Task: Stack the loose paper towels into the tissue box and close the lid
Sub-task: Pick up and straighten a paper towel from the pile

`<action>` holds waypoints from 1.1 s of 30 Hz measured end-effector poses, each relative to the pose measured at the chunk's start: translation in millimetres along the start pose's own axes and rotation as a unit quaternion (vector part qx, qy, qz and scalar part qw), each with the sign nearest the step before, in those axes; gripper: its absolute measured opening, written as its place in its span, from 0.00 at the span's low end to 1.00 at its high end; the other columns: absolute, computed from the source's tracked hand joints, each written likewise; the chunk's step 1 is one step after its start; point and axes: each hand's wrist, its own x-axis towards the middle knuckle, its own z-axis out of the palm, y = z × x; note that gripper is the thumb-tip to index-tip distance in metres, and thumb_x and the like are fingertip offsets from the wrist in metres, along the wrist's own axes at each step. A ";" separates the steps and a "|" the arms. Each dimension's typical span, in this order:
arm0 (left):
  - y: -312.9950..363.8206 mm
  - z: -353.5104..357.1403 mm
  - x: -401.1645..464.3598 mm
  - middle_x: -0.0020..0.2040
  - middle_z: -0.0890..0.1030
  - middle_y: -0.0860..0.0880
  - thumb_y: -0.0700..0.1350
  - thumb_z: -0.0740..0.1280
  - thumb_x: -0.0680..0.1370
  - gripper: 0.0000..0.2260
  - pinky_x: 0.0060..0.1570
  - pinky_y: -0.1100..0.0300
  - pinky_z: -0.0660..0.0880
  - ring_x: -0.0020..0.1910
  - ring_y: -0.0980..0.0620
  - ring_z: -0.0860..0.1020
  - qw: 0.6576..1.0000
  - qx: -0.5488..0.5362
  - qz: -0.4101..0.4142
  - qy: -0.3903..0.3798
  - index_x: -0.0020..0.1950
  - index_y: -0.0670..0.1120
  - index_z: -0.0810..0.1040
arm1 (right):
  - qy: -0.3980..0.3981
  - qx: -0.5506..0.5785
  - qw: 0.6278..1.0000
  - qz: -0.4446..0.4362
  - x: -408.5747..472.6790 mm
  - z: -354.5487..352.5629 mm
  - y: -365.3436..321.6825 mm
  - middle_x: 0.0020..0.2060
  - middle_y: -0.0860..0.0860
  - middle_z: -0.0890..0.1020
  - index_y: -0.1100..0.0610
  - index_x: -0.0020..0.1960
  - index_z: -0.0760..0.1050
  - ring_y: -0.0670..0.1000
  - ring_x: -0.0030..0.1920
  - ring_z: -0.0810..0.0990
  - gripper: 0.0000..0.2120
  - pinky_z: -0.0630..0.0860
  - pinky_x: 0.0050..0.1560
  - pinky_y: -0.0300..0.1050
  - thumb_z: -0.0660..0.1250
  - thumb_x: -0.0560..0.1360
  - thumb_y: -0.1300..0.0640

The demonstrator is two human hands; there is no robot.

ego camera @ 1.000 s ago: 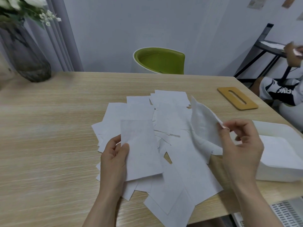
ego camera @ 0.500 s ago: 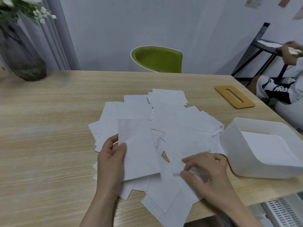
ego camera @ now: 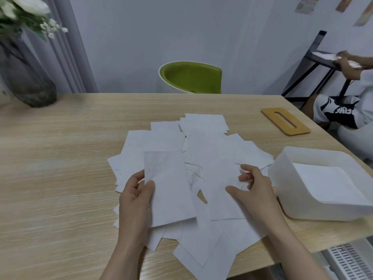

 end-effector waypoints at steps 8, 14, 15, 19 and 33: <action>-0.4 0.2 1.4 0.35 0.76 0.44 0.37 0.64 0.79 0.12 0.39 0.54 0.72 0.35 0.51 0.76 1.000 -0.010 0.002 0.009 0.50 0.54 0.81 | -0.076 0.093 0.993 0.020 -7.1 5.5 -11.7 0.41 0.37 0.83 0.44 0.50 0.76 0.40 0.45 0.82 0.14 0.78 0.47 0.43 0.73 0.68 0.57; 5.0 -2.2 1.4 0.35 0.81 0.49 0.36 0.63 0.79 0.11 0.38 0.56 0.74 0.34 0.54 0.78 0.998 -0.044 0.006 0.045 0.50 0.52 0.80 | -0.105 0.100 0.989 0.002 -21.6 17.8 -21.5 0.42 0.37 0.84 0.45 0.49 0.78 0.40 0.43 0.82 0.08 0.80 0.47 0.49 0.71 0.71 0.54; 6.0 -2.5 1.1 0.34 0.81 0.51 0.36 0.63 0.79 0.11 0.36 0.58 0.75 0.33 0.56 0.79 0.998 -0.046 0.008 0.047 0.51 0.51 0.80 | -0.109 0.099 0.989 0.003 -23.7 20.1 -23.7 0.43 0.37 0.84 0.44 0.50 0.78 0.40 0.44 0.82 0.10 0.80 0.49 0.50 0.71 0.70 0.53; 8.7 -1.6 -1.2 0.34 0.80 0.50 0.35 0.63 0.79 0.13 0.34 0.60 0.75 0.32 0.57 0.78 0.997 -0.053 0.010 0.053 0.48 0.52 0.81 | -0.107 0.099 0.989 0.007 -28.0 27.5 -31.4 0.48 0.37 0.83 0.39 0.60 0.74 0.43 0.52 0.80 0.20 0.77 0.56 0.52 0.71 0.70 0.52; 7.8 -2.9 -2.5 0.39 0.83 0.47 0.37 0.64 0.79 0.11 0.38 0.56 0.76 0.37 0.53 0.81 0.998 -0.058 -0.001 0.012 0.53 0.52 0.81 | 0.052 0.098 0.993 -0.046 -13.3 9.1 -27.4 0.34 0.43 0.79 0.49 0.36 0.77 0.48 0.39 0.76 0.11 0.73 0.43 0.51 0.65 0.77 0.49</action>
